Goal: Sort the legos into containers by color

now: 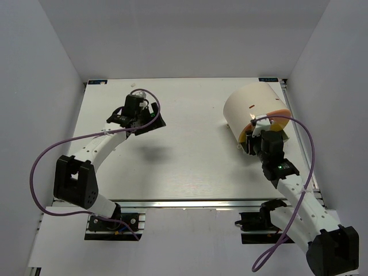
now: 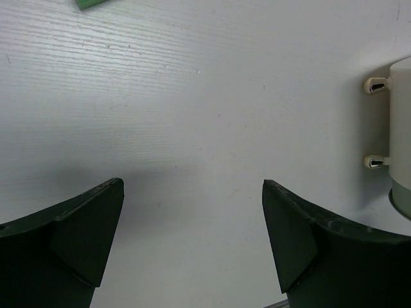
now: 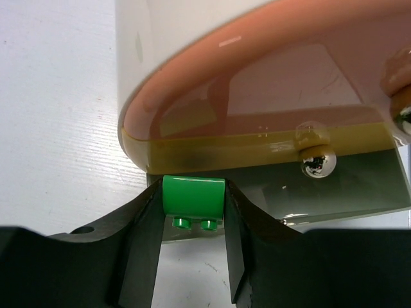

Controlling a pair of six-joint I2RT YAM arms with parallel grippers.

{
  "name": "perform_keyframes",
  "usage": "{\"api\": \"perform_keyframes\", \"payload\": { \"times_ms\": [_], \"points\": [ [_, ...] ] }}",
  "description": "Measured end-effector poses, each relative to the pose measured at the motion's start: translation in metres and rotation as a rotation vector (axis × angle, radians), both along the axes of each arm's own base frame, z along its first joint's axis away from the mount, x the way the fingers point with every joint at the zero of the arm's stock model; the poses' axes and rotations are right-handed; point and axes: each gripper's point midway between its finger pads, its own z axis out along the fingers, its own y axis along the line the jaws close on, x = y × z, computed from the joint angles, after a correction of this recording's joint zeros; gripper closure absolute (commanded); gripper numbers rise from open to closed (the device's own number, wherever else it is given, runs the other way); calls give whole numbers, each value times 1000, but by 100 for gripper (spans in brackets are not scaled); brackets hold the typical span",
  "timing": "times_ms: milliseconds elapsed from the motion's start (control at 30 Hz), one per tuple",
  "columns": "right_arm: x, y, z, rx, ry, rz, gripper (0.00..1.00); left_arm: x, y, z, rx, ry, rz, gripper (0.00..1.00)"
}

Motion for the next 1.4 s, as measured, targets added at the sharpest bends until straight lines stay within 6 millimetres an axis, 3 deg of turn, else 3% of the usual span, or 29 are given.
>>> {"api": "perform_keyframes", "payload": {
  "times_ms": [67,100,167,300,467,600,633,767,833,933,967,1067,1200,1400],
  "points": [
    [0,-1,-4,1,0,0,96,0,2,1,6,-4,6,2],
    [0,-1,-6,2,3,1,80,1,3,1,13,-7,10,2],
    [0,0,-8,5,4,5,63,1,5,0,24,-8,14,2],
    [1,1,-10,12,7,16,37,-2,16,-6,81,11,38,2],
    [1,4,-8,18,3,34,31,4,26,-9,147,25,66,2],
    [1,4,-6,25,-2,39,33,12,33,-15,201,46,89,3],
    [0,4,-6,26,-4,38,35,15,35,-18,217,55,97,4],
    [-8,2,-3,22,2,48,64,28,42,-31,278,94,127,9],
    [-13,3,4,24,0,67,66,37,45,-40,311,117,143,12],
    [-21,14,27,53,-22,142,45,55,47,-56,349,146,157,13],
    [-24,19,37,62,-36,179,31,59,46,-62,360,161,159,13],
    [-34,37,66,88,-93,302,19,74,44,-80,379,187,165,11],
    [-51,56,80,124,-132,437,18,96,36,-100,383,210,168,9],
    [-57,66,76,148,-104,499,17,135,23,-112,376,200,176,8]
  ]
}}
